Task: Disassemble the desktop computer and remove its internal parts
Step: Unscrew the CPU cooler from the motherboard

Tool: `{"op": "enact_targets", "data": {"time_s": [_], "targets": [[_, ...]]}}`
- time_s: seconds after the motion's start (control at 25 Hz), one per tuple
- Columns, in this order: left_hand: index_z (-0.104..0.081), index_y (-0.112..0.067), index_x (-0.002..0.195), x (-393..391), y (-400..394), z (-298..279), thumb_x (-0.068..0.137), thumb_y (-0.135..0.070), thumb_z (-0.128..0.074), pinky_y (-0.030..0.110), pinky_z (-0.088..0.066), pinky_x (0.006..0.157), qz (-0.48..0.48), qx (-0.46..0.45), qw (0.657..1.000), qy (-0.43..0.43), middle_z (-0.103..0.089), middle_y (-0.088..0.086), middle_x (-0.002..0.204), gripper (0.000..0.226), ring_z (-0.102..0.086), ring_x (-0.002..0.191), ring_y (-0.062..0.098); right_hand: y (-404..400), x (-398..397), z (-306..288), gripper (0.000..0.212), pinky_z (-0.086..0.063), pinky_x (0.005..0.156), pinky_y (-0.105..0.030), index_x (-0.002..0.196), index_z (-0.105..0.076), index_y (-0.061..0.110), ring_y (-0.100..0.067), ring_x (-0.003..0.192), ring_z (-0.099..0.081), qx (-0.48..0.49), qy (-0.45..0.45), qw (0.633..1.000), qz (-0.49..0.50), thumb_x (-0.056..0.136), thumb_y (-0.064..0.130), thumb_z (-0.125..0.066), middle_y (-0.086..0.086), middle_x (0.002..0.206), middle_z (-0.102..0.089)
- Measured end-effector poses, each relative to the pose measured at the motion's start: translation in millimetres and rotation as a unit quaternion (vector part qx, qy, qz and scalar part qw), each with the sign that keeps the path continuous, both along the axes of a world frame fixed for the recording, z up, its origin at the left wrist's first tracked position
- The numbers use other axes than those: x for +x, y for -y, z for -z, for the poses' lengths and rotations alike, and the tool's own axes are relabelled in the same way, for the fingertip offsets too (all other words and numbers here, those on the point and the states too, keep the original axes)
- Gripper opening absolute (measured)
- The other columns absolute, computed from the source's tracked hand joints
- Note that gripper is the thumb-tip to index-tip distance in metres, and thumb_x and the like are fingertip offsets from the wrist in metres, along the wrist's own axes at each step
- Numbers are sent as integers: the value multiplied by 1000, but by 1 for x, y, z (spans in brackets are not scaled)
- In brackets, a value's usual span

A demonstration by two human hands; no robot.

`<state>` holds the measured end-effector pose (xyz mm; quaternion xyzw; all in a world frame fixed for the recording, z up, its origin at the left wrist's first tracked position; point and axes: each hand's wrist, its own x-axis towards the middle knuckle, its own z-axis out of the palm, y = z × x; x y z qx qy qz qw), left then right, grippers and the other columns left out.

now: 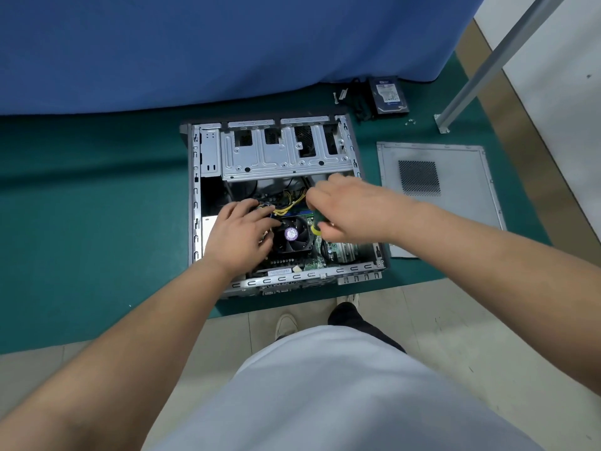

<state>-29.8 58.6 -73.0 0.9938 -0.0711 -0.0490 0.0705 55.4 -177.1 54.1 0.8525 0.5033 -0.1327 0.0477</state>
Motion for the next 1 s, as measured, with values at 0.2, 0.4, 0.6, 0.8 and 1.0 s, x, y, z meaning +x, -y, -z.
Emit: {"op": "enact_targets", "data": {"time_s": [0.2,0.4,0.6,0.8,1.0], "targets": [[-42,-42,152,-25,-18,-2,105,-56,-23,43,-12,126,-82,5,997,7,-27,-12,168,53,-24,154,18,0,-8,8,62,-29,45,-28,102,-45,20,-25,52,-47,-22,154,975,159,98,72,-13,3,55,-41],[-27,-37,160,-40,-20,3,106,-61,-11,47,-10,127,-141,10,989,39,-24,-6,169,61,-23,156,18,17,7,6,35,-51,81,-40,124,-48,15,-24,98,-53,14,-39,998,39,99,40,-49,-2,105,-58],[-40,-29,155,-38,-22,6,107,-55,-18,46,-14,126,-151,0,987,54,-40,-7,162,59,-32,151,15,14,4,6,64,-30,46,-27,96,-41,23,-18,52,-47,-27,117,986,119,94,78,-7,5,61,-51],[-43,-28,154,-38,-21,8,107,-52,-22,45,-15,126,-151,1,987,62,-43,-7,160,57,-35,150,16,8,8,5,35,-52,84,-42,124,-51,19,-25,96,-55,-3,17,1000,-8,103,46,-43,-2,106,-59],[-44,-28,153,-39,-20,8,107,-52,-22,45,-15,126,-152,3,986,65,-45,-7,159,57,-36,149,17,1,3,4,69,-42,52,-30,117,-57,26,-24,65,-54,-37,85,987,133,96,76,-13,3,69,-54]]}}
